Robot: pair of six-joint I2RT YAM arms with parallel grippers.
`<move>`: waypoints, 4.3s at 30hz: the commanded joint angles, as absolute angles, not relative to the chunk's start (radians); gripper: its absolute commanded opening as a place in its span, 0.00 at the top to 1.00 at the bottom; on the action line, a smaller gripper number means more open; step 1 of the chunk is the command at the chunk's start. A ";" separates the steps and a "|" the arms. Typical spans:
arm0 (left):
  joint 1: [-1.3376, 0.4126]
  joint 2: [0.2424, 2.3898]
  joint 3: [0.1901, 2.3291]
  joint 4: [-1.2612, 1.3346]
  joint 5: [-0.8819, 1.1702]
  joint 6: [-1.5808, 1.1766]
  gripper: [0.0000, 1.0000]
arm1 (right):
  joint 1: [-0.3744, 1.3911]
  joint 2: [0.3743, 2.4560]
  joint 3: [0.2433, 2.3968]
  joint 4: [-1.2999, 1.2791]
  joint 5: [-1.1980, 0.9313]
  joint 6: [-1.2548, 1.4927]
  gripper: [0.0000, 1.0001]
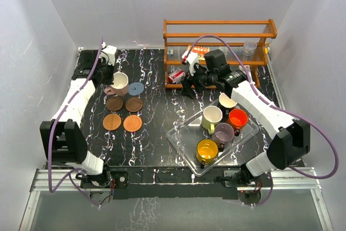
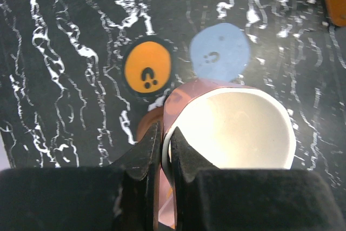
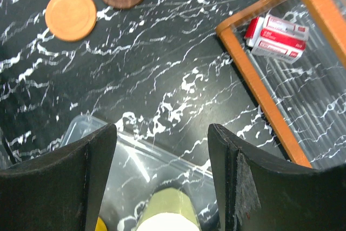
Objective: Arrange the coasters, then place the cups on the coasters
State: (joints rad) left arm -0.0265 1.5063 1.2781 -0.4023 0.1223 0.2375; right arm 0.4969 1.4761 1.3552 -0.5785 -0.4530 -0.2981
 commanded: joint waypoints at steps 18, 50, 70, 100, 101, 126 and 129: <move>0.075 1.838 1.599 -0.406 0.171 0.312 1.00 | 0.314 1.299 1.153 -0.468 -0.735 -0.409 0.32; 0.111 1.900 1.579 -0.357 0.231 0.248 1.00 | 0.253 1.284 1.119 -0.444 -0.771 -0.395 0.30; 0.111 1.816 1.492 -0.339 0.188 0.288 0.73 | 0.237 1.273 1.112 -0.435 -0.783 -0.382 0.28; 0.105 1.406 1.317 -0.402 0.503 0.361 0.21 | 0.340 1.421 1.281 -1.001 -0.334 -0.900 0.27; 0.104 1.395 1.308 -0.402 0.526 0.363 0.20 | 0.356 1.433 1.281 -0.994 -0.322 -0.900 0.28; 0.059 1.373 1.227 -0.405 0.591 0.383 0.17 | 0.465 1.579 1.285 -0.984 -0.232 -0.872 0.84; 0.055 1.373 1.219 -0.404 0.589 0.384 0.17 | 0.463 1.580 1.290 -0.979 -0.230 -0.857 0.87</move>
State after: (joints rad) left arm 0.0654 1.4120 1.2289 -0.4160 0.5655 0.3771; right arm 0.4606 1.6051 1.2533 -0.9920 -0.2115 -0.8841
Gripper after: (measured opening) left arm 0.829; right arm 0.147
